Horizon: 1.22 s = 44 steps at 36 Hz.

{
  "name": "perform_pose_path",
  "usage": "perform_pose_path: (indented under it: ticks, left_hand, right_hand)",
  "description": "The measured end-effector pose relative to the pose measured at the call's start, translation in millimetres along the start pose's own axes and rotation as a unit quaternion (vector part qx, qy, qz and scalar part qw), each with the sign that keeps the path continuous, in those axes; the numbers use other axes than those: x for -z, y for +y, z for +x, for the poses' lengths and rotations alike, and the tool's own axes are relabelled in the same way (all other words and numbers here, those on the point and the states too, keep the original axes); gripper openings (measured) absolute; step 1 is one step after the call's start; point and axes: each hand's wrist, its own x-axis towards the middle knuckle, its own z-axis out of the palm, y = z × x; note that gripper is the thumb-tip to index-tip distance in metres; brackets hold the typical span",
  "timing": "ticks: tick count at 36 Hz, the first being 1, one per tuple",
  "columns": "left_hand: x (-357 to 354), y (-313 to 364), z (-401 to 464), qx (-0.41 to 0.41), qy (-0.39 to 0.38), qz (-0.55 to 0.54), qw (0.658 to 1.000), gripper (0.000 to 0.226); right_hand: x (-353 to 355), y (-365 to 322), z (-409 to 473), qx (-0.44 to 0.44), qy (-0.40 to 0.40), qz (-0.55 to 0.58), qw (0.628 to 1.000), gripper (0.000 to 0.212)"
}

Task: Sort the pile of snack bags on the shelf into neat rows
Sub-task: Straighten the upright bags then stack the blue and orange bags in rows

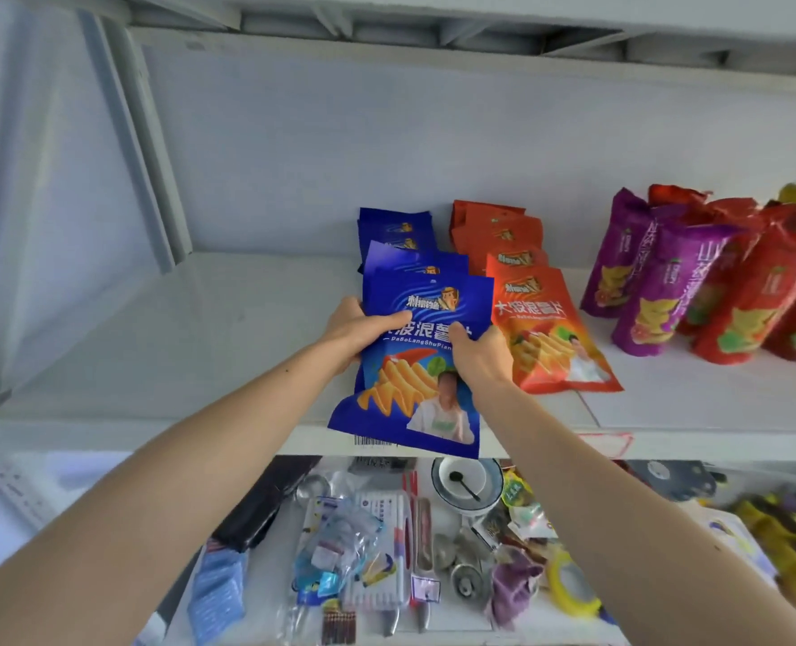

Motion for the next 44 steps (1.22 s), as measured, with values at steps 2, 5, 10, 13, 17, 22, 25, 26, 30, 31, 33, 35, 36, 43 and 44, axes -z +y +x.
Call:
perform_pose_path:
  ticks: [2, 5, 10, 13, 17, 22, 25, 26, 30, 31, 33, 35, 36, 43, 44]
  left_hand:
    - [-7, -6, -1, 0.0, 0.038, 0.038, 0.999, 0.064]
    - [-12, -17, 0, 0.011, 0.06, 0.093, 0.994, 0.073]
    - [-23, -21, 0, 0.013, 0.142, 0.199, 0.969, 0.088]
    - [-25, -18, 0, -0.068, 0.17, 0.267, 0.946, 0.104]
    - [-18, -9, 16, -0.173, 0.022, 0.38, 0.909, 0.072]
    - [-16, -11, 29, -0.114, -0.085, 0.39, 0.91, 0.053]
    - [-16, -12, 23, -0.131, -0.085, 0.403, 0.902, 0.059]
    - [-16, -10, 20, -0.135, -0.083, 0.401, 0.902, 0.059]
    - [-17, -4, 15, -0.146, -0.084, 0.412, 0.895, 0.057]
    - [-17, -4, 15, -0.144, -0.085, 0.415, 0.894, 0.058]
    - [-18, -3, 16, -0.137, -0.083, 0.414, 0.896, 0.059]
    - [-20, -1, 18, -0.127, -0.082, 0.409, 0.9, 0.059]
    - [-21, 0, 20, -0.122, -0.083, 0.408, 0.901, 0.059]
    - [-22, 4, 47, -0.101, -0.089, 0.425, 0.895, 0.061]
    - [-22, 5, 52, -0.1, -0.092, 0.431, 0.892, 0.061]
  right_hand:
    - [3, 7, -1, -0.008, -0.001, -0.016, 1.0, 0.042]
    - [4, 11, -1, -0.028, -0.002, -0.052, 0.998, 0.045]
    - [-3, 10, 2, -0.026, 0.028, -0.142, 0.989, 0.048]
    - [-7, 11, 7, -0.014, 0.038, -0.163, 0.986, 0.049]
    - [-12, 12, 12, 0.023, 0.027, -0.173, 0.984, 0.045]
    - [-12, 12, 14, 0.045, 0.033, -0.221, 0.974, 0.054]
    - [-7, 15, 5, 0.096, 0.05, -0.258, 0.96, 0.064]
    - [-5, 16, -1, 0.13, 0.056, -0.277, 0.951, 0.066]
    - [7, 21, -33, 0.248, 0.006, -0.354, 0.902, 0.077]
    - [9, 24, -41, 0.257, -0.025, -0.377, 0.889, 0.082]
    - [11, 29, -52, 0.26, -0.075, -0.414, 0.869, 0.093]
    - [10, 36, -54, 0.253, -0.104, -0.433, 0.859, 0.103]
    - [10, 39, -51, 0.251, -0.11, -0.436, 0.857, 0.106]
    - [-1, 47, -23, 0.263, -0.108, -0.41, 0.867, 0.108]
    - [-4, 47, -18, 0.263, -0.107, -0.409, 0.867, 0.108]
